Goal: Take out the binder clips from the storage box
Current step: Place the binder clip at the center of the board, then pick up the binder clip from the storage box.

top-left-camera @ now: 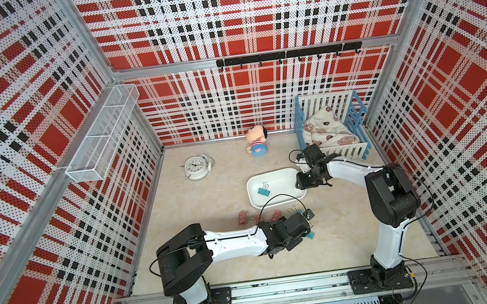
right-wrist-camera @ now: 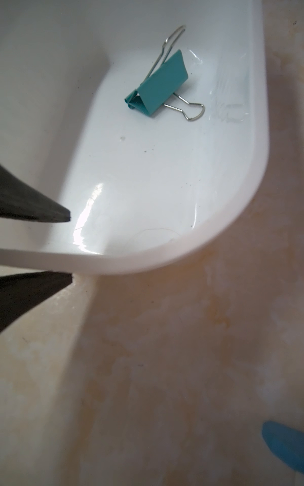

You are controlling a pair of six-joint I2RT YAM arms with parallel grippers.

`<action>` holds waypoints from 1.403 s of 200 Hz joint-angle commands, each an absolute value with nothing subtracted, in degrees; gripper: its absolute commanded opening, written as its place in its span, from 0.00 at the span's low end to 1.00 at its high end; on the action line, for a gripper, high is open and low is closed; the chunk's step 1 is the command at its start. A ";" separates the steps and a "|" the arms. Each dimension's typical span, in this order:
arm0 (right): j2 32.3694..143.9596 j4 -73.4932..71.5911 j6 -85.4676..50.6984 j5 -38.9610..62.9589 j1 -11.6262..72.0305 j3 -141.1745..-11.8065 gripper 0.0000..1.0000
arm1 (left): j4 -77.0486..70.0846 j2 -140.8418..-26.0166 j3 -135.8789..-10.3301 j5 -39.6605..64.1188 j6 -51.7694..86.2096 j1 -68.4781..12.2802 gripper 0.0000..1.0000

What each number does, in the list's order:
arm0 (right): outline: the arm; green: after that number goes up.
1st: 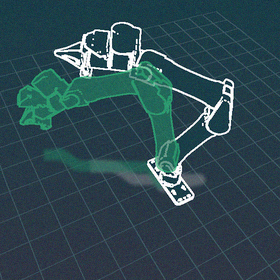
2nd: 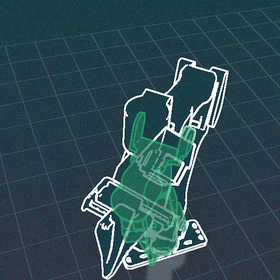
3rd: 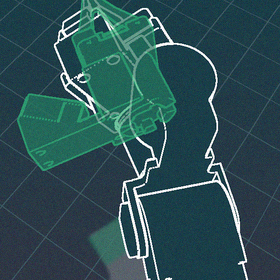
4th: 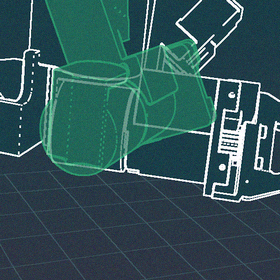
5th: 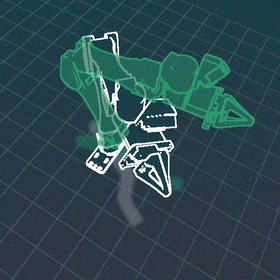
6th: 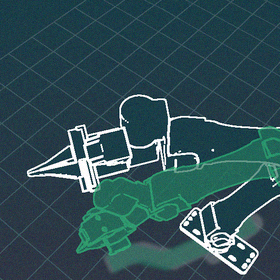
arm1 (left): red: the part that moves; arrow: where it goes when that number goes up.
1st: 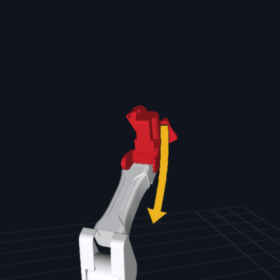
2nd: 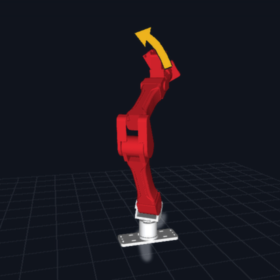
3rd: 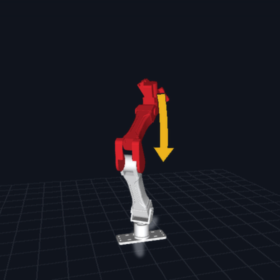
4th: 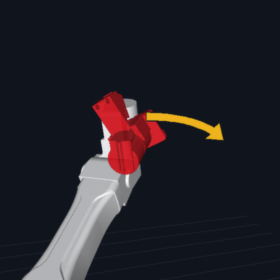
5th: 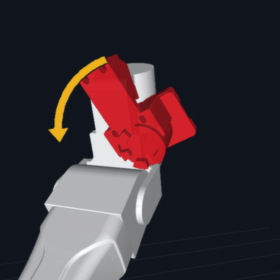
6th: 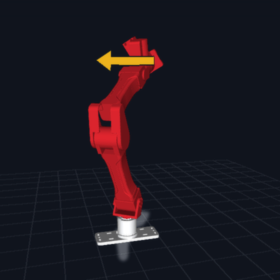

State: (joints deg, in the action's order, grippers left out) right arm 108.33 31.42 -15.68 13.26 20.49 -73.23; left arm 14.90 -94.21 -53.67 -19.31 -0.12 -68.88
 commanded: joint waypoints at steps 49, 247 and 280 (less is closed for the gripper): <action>108.90 31.60 -15.04 13.80 20.12 -74.26 0.39 | 10.50 -80.68 -52.18 -15.96 0.40 -61.02 0.35; 108.45 31.22 -15.29 13.89 20.21 -73.26 0.42 | 7.62 -105.82 -69.08 -5.74 5.79 -35.23 0.36; 108.81 31.15 -15.29 14.19 20.15 -73.41 0.42 | 7.12 -107.09 -69.04 -5.27 7.18 -35.24 0.36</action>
